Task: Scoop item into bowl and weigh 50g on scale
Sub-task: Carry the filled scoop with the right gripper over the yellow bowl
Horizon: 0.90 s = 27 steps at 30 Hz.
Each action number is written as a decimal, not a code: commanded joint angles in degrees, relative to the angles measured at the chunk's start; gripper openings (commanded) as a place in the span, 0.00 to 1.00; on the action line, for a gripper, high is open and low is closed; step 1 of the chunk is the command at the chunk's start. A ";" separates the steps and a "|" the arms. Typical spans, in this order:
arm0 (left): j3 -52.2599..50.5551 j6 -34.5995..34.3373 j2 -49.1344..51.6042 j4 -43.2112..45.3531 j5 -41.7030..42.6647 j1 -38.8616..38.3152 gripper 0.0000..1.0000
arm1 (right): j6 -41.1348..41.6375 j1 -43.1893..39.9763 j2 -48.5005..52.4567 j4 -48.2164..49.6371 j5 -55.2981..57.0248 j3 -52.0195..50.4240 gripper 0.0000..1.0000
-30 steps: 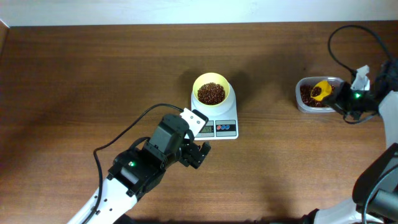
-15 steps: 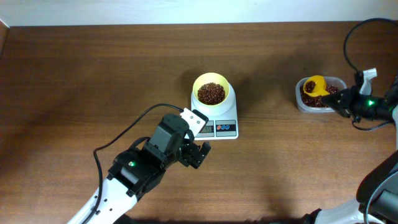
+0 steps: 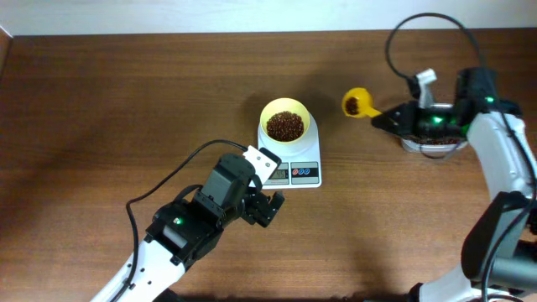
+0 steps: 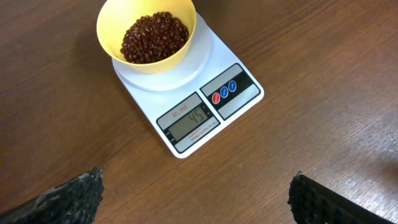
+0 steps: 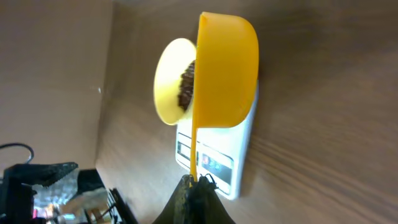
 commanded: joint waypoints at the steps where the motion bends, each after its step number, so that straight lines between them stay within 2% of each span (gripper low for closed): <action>1: -0.33 -0.57 -0.66 0.07 -0.44 0.24 0.99 | 4.31 4.90 0.50 4.70 -1.55 0.13 0.04; 8: -0.33 -0.57 -0.66 0.07 -0.42 0.24 0.99 | 7.28 12.70 0.52 12.24 -0.24 0.13 0.04; 13: -0.33 -0.57 -0.66 0.07 -0.44 0.24 0.99 | 6.80 17.86 0.52 13.22 11.63 0.13 0.04; 17: -0.33 -0.57 -0.66 0.07 -0.42 0.24 0.99 | -0.94 22.10 0.52 15.39 19.32 0.13 0.04; 20: -0.33 -0.57 -0.66 0.07 -0.42 0.24 0.99 | -4.46 23.76 0.52 18.25 20.65 0.13 0.04; 27: -0.33 -0.57 -0.66 0.07 -0.42 0.24 0.99 | -8.66 23.82 0.52 19.17 22.05 0.13 0.04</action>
